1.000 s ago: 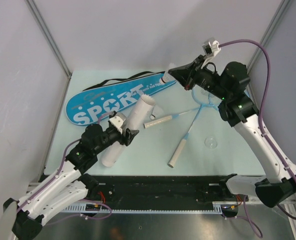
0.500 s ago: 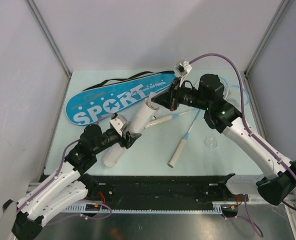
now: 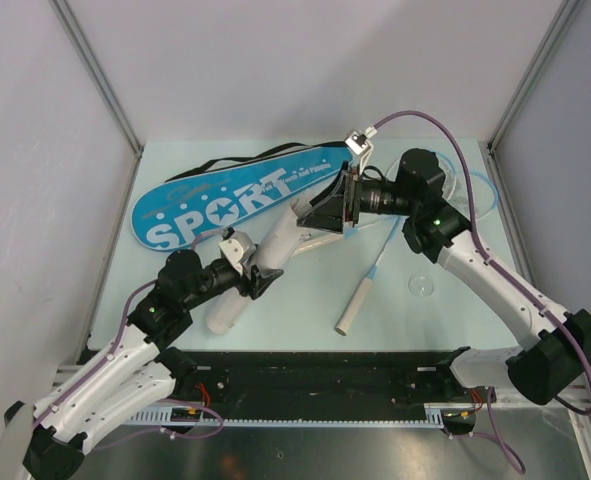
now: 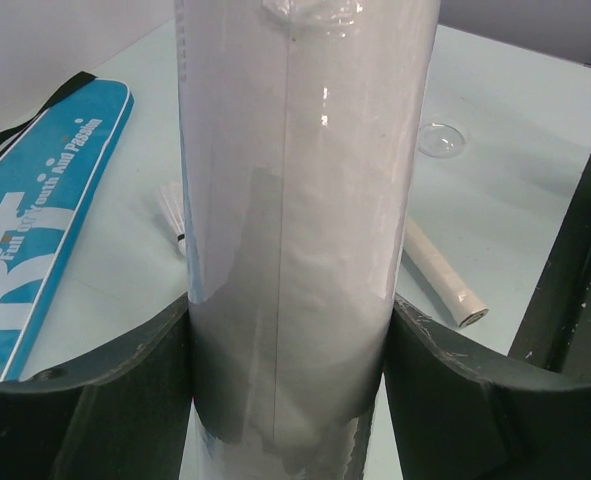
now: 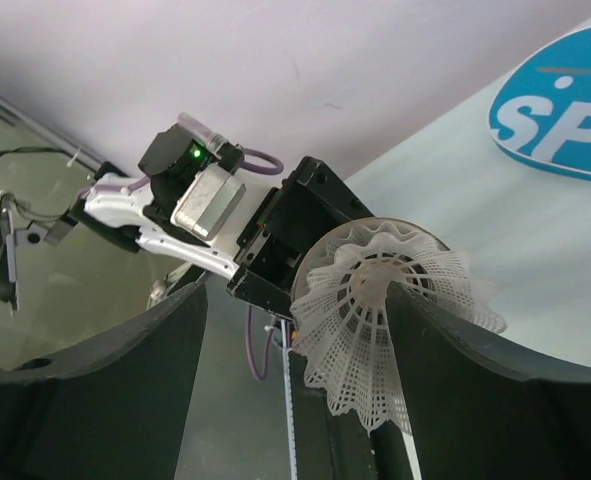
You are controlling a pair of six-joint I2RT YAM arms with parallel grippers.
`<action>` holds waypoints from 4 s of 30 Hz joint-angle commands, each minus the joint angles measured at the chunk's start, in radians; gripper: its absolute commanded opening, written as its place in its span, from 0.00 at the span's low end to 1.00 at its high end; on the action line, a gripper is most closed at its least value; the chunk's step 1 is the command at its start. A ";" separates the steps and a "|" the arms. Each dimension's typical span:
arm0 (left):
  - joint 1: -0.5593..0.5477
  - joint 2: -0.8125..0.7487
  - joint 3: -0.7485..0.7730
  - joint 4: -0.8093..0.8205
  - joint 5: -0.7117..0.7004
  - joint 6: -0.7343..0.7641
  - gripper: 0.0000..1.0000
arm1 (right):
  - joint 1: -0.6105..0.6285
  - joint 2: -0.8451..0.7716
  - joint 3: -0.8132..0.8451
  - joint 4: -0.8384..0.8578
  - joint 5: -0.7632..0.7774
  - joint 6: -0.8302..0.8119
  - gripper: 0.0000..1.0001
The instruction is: Pack up the badminton gear
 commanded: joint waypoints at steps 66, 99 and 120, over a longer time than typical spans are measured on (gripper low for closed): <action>-0.002 -0.137 0.035 0.042 -0.454 0.037 0.29 | -0.178 0.879 0.594 -0.530 0.212 -0.640 0.69; -0.002 -0.082 0.042 0.042 -0.385 0.023 0.28 | -0.281 0.461 0.236 -0.159 0.237 -0.307 0.00; -0.005 0.033 0.068 0.032 0.158 0.043 0.27 | -0.198 -0.091 0.254 -0.563 0.132 -0.448 0.00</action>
